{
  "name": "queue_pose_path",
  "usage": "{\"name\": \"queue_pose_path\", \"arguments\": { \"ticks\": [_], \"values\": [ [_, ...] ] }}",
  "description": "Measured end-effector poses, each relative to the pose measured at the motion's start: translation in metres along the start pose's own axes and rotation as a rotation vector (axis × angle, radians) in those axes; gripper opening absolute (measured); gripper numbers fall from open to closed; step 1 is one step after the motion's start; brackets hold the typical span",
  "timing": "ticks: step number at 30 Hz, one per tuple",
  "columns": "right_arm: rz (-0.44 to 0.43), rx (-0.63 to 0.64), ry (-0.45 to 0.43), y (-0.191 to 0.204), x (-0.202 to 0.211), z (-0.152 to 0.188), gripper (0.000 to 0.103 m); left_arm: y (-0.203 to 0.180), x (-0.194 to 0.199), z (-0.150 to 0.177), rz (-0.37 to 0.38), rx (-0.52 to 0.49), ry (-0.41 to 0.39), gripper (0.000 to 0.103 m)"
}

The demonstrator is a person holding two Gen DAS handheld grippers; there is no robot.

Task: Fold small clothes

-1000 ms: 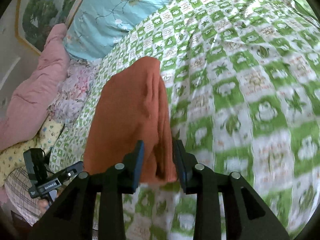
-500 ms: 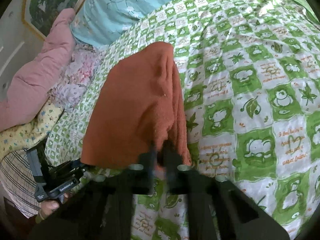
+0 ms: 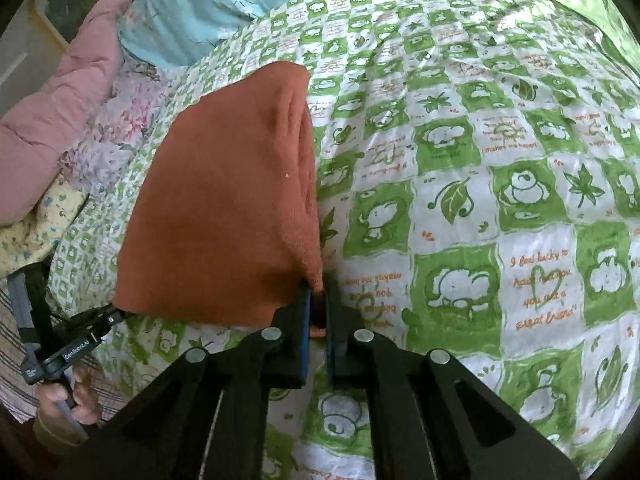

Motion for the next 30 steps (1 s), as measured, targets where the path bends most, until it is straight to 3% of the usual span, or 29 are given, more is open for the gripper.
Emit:
{"name": "queue_pose_path", "arguments": {
  "ticks": [5,8,10,12,17,22,26,27,28,30],
  "values": [
    [-0.027,-0.037,-0.036,0.003,0.019,-0.003,0.022,0.005,0.026,0.002,0.026,-0.020,-0.026,0.013],
    [-0.033,-0.031,-0.092,0.010,0.031,-0.020,0.032,0.004,0.047,-0.009,0.075,-0.012,-0.072,0.014],
    [-0.063,-0.026,-0.121,0.018,0.033,-0.036,0.032,0.001,0.057,-0.022,0.105,0.000,-0.102,0.019],
    [-0.072,-0.006,-0.129,0.025,0.027,-0.052,0.032,-0.003,0.061,-0.037,0.128,0.016,-0.137,0.023],
    [-0.099,-0.003,-0.115,0.028,-0.008,-0.091,0.032,-0.011,0.044,-0.065,0.131,0.018,-0.138,0.024],
    [-0.102,-0.040,-0.063,0.015,-0.044,-0.116,0.032,-0.011,0.011,-0.079,0.140,0.025,-0.089,0.024],
    [-0.155,-0.072,-0.030,0.011,-0.069,-0.127,0.032,-0.010,-0.002,-0.081,0.142,0.043,-0.066,0.026],
    [-0.153,-0.077,-0.021,0.008,-0.074,-0.128,0.027,-0.011,-0.004,-0.083,0.143,0.044,-0.064,0.027],
    [-0.150,-0.076,-0.012,0.006,-0.078,-0.129,0.015,-0.011,-0.006,-0.084,0.147,0.043,-0.063,0.027],
    [-0.164,-0.074,-0.018,0.006,-0.077,-0.133,0.011,-0.013,-0.007,-0.086,0.149,0.038,-0.065,0.027]
  ]
}}
Point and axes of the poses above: each gripper's, at about its wrist camera, not at the fingertips, and x roughly against the way its jaws point, y to its left, z to its underside, the point moved 10 cm from there along -x, roughly the way its jaws point, and after that the axes turned 13 degrees about -z, right-handed, at the moved point
